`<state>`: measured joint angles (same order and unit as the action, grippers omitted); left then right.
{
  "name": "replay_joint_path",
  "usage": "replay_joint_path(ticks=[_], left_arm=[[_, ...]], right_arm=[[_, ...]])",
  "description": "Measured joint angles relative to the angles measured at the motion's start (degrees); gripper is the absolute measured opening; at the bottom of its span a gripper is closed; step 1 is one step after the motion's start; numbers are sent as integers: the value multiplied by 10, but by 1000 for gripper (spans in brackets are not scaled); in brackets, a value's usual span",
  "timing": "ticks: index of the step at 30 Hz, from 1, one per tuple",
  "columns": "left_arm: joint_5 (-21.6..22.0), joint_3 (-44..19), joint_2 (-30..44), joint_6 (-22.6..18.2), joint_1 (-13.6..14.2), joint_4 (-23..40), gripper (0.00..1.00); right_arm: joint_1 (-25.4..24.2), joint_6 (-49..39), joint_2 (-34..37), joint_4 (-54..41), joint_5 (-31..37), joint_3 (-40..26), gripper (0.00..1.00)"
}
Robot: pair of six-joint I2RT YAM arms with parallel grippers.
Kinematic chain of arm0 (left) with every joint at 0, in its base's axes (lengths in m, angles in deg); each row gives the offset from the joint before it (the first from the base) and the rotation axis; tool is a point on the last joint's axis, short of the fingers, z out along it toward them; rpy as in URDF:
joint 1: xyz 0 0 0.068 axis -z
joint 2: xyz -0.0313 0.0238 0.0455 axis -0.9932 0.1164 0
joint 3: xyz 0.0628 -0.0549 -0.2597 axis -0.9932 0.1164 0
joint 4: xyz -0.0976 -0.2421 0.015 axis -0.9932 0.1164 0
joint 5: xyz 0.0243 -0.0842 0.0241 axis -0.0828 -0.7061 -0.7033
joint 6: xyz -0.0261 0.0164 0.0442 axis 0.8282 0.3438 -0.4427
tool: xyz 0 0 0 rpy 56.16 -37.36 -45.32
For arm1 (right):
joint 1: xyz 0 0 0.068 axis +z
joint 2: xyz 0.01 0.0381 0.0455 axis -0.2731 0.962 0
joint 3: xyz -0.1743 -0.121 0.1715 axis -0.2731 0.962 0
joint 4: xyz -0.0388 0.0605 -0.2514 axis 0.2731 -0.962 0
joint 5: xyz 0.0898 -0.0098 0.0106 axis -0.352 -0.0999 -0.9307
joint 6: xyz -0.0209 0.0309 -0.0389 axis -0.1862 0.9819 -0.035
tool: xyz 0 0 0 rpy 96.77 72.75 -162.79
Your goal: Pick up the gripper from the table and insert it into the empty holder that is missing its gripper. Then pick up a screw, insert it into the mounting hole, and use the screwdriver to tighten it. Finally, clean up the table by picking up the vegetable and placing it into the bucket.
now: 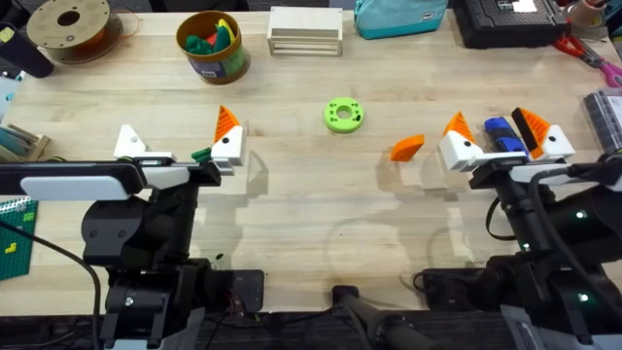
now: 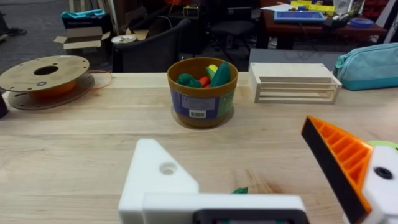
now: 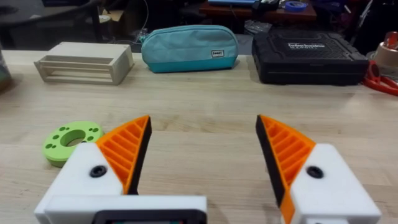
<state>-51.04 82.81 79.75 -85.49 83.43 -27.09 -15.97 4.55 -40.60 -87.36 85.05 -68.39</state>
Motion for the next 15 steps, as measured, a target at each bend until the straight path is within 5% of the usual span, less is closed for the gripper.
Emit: replay_joint_path(ticks=[15], left_arm=[[0,-1,0,-1,0,-14,986]], right_arm=[[0,0,0,-1,9,0,991]])
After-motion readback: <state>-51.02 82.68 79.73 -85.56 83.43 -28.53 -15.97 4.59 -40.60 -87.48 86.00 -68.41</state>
